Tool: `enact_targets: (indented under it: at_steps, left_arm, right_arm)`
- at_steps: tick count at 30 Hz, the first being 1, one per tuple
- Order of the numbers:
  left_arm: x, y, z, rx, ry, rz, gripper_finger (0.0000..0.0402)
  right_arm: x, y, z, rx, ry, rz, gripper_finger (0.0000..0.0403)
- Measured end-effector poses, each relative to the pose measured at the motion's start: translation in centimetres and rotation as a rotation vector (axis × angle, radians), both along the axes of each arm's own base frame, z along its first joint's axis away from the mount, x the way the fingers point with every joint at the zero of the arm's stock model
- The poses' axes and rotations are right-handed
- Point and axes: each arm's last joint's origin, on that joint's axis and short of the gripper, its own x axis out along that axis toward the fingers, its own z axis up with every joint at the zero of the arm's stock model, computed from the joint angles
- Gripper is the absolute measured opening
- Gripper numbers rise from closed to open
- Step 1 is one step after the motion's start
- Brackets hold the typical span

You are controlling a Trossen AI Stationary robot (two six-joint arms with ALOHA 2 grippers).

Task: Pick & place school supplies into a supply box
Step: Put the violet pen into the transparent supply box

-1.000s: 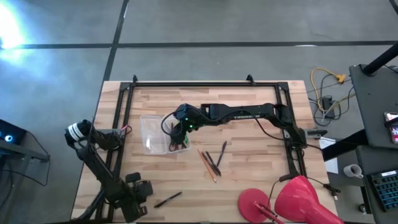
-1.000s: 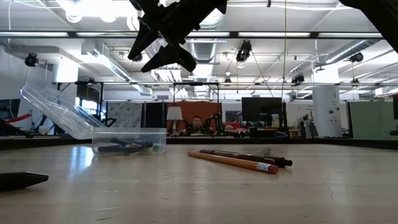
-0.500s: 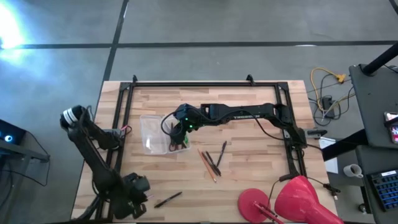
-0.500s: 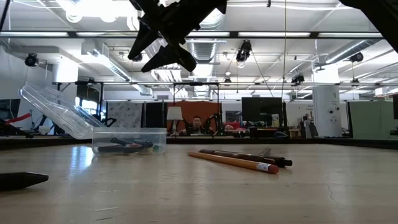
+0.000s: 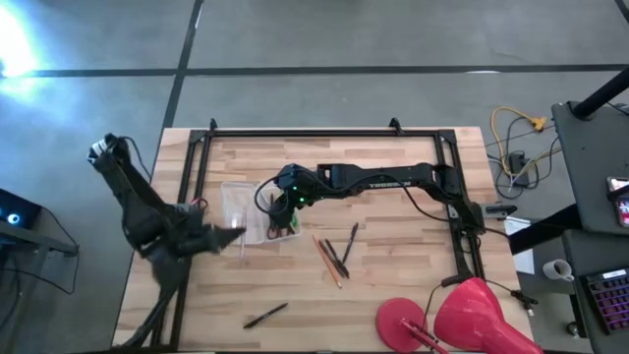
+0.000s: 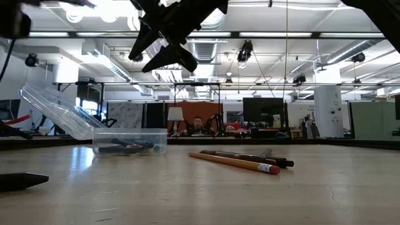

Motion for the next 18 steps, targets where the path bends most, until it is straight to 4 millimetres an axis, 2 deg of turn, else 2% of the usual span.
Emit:
enact_targets:
  at_steps: [4,10,14,18]
  left_arm:
    - [1.1,2.8,-2.3,-0.043,-0.005,0.146,0.0014]
    - [2.4,6.2,-5.8,-0.109,0.099,0.260,0.0012]
    - [3.1,7.6,-7.1,-0.134,0.127,0.308,0.0017]
    - [3.8,8.4,-8.3,-0.167,0.185,0.264,0.0021]
  right_arm:
    - [0.0,0.0,0.0,0.000,0.000,0.000,0.0178]
    - [0.0,0.0,0.0,0.000,0.000,0.000,0.0178]
    - [0.0,0.0,0.0,0.000,0.000,0.000,0.0178]
    - [0.0,0.0,0.0,0.000,0.000,0.000,0.0178]
